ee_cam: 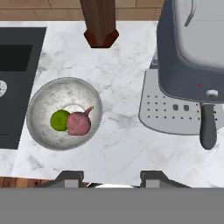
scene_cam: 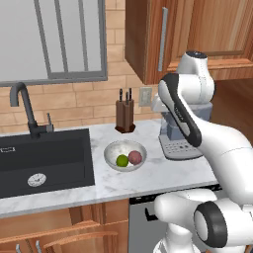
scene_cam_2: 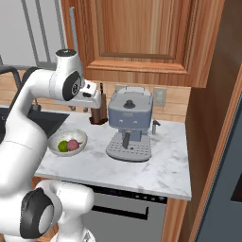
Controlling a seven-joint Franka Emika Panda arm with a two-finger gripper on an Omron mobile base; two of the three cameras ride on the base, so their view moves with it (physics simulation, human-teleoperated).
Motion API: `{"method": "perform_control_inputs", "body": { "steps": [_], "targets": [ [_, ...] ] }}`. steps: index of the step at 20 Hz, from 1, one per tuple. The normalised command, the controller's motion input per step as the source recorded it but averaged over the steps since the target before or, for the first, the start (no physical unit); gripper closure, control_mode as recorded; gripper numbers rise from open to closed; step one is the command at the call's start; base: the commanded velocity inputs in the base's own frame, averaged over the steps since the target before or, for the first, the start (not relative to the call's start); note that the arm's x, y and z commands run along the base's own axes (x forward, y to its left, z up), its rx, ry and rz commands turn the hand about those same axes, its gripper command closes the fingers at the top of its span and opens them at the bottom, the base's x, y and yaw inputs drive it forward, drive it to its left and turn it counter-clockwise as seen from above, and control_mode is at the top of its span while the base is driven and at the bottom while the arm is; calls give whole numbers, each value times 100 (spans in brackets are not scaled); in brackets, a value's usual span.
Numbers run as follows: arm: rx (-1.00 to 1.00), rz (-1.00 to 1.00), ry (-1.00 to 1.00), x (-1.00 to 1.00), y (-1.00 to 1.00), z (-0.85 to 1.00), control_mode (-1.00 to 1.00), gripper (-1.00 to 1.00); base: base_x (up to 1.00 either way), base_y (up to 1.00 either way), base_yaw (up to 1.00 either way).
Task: Dump the lime and onion from the bowl so the bowl can be washed. Place the bowl in the sink after clearing the leftovers.
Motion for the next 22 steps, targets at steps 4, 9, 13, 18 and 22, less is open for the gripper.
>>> {"method": "perform_control_inputs", "body": {
  "steps": [4,9,13,18,22],
  "targets": [
    [-1,0,3,0,4,-5,-100,-100,0,0,0],
    [0,-3,7,-19,0,-47,-100,-100,0,0,0],
    [0,-10,6,-20,13,-95,-100,-100,0,0,0],
    [6,-10,12,-1,19,-99,-100,-100,0,0,0],
    [12,-5,4,15,30,-66,-100,-100,0,0,0]
  ]
}}
